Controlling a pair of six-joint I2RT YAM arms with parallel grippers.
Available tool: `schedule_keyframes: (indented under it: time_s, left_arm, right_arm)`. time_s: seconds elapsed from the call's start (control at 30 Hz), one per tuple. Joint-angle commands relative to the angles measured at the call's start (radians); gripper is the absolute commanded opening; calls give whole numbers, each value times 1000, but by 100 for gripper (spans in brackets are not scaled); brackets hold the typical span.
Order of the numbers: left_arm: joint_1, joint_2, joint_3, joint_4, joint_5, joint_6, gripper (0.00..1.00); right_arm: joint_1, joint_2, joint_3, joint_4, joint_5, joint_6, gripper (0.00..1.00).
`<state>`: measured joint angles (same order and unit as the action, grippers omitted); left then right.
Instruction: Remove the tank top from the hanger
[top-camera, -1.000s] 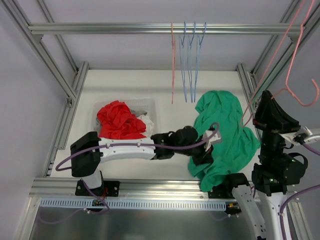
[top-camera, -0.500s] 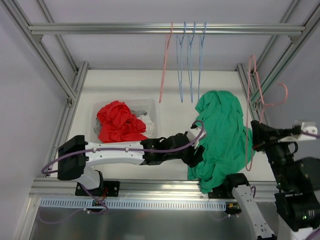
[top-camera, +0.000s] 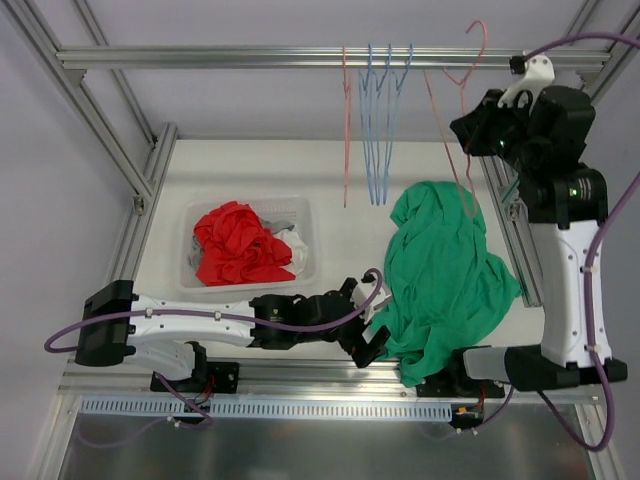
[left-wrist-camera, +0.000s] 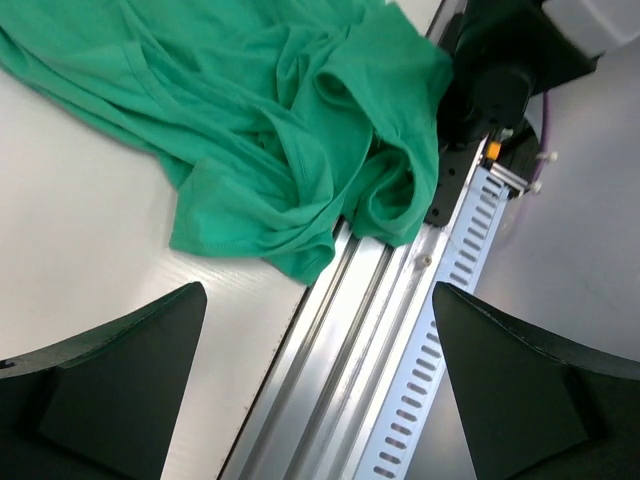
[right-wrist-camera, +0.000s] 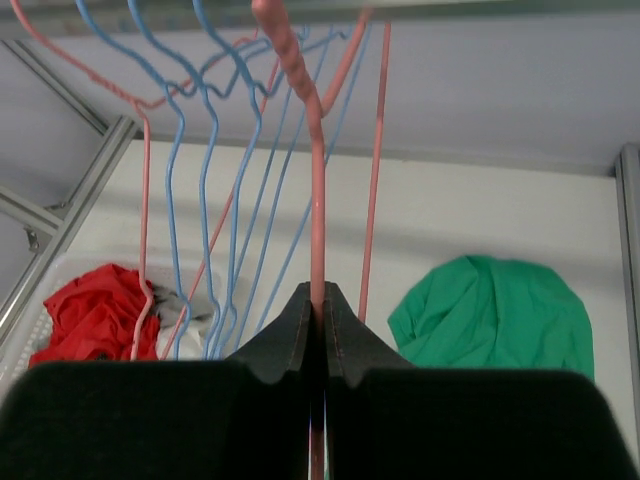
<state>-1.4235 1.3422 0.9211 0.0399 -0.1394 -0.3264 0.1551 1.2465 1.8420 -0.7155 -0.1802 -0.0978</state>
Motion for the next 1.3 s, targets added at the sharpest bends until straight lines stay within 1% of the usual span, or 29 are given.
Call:
schedule_keyframes:
  time_s: [0.0, 0.03, 0.13, 0.2, 0.3, 0.4, 0.43, 0.57, 0.6, 0.63, 0.67, 0.7, 0.77, 0.8, 0.83, 0.9, 0.93, 0.97, 1.03, 1.07, 1.13, 1.17, 1.23, 1.27]
  left_arm:
    - [-31, -38, -24, -6, -32, 10, 99]
    - [-34, -40, -25, -6, -43, 6, 99]
    - [-43, -40, -27, -12, -112, -23, 99]
    - [-43, -37, -19, -23, -150, -51, 99]
    - [-41, 1, 17, -35, -177, -65, 99]
    - [-41, 66, 94, -35, -163, -65, 99]
    - [-41, 81, 94, -35, -166, -68, 98]
    - [-40, 184, 209, -35, -184, -62, 99]
    - [-38, 231, 231, -35, -178, -59, 99]
    - [-32, 254, 254, -35, -172, -59, 99]
    - [-28, 277, 292, -58, -164, -65, 99]
    - [-23, 317, 307, -58, -138, -65, 99]
    - [-14, 356, 350, -61, -143, -69, 99]
    - [-12, 392, 363, -63, -135, -68, 99]
    - [-6, 411, 375, -64, -131, -66, 99]
    - [6, 448, 412, -72, -126, -63, 99]
    - [8, 486, 426, -74, -134, -54, 99]
    - [9, 508, 456, -87, -147, -50, 99]
    - [9, 572, 493, -115, -211, -43, 99]
    - [9, 595, 527, -129, -235, -43, 99]
    - [12, 656, 556, -149, -262, -36, 99]
    - [17, 678, 583, -152, -262, -37, 99]
    - [41, 738, 617, -158, -243, -45, 99]
    - [54, 759, 651, -161, -226, -56, 99]
  right_arm:
    - [4, 118, 161, 62, -39, -7, 0]
    - [3, 192, 227, 60, -35, -5, 0]
    - [4, 315, 317, 34, -10, 15, 0]
    - [3, 343, 313, 18, -15, 24, 0]
    - [8, 338, 244, 19, 11, 50, 0]
    - [8, 315, 195, 21, 19, 63, 0]
    - [8, 315, 185, 21, 18, 63, 0]
    - [8, 254, 128, 19, 15, 60, 0]
    - [1, 242, 116, 21, 9, 59, 7]
    - [-5, 229, 109, 21, 2, 61, 25]
    - [-9, 217, 105, 21, -8, 61, 26]
    - [-15, 194, 105, 18, -31, 67, 31]
    - [-43, 166, 105, 10, -57, 69, 65]
    - [-61, 150, 105, -11, -64, 63, 90]
    - [-69, 101, 91, -21, -58, 56, 99]
    - [-91, 30, 51, -29, -21, 41, 100]
    - [-97, -54, -5, -30, -9, 30, 100]
    - [-104, -102, -38, -33, 4, 21, 99]
    - [-111, -201, -108, -50, 28, -2, 99]
    - [-111, -307, -184, -55, 30, -23, 100]
    - [-111, -411, -254, -55, 18, -33, 100]
    - [-111, -505, -309, -58, 9, -31, 99]
    - [-111, -586, -349, -62, -8, -23, 99]
    - [-109, -652, -362, -70, -16, -16, 99]
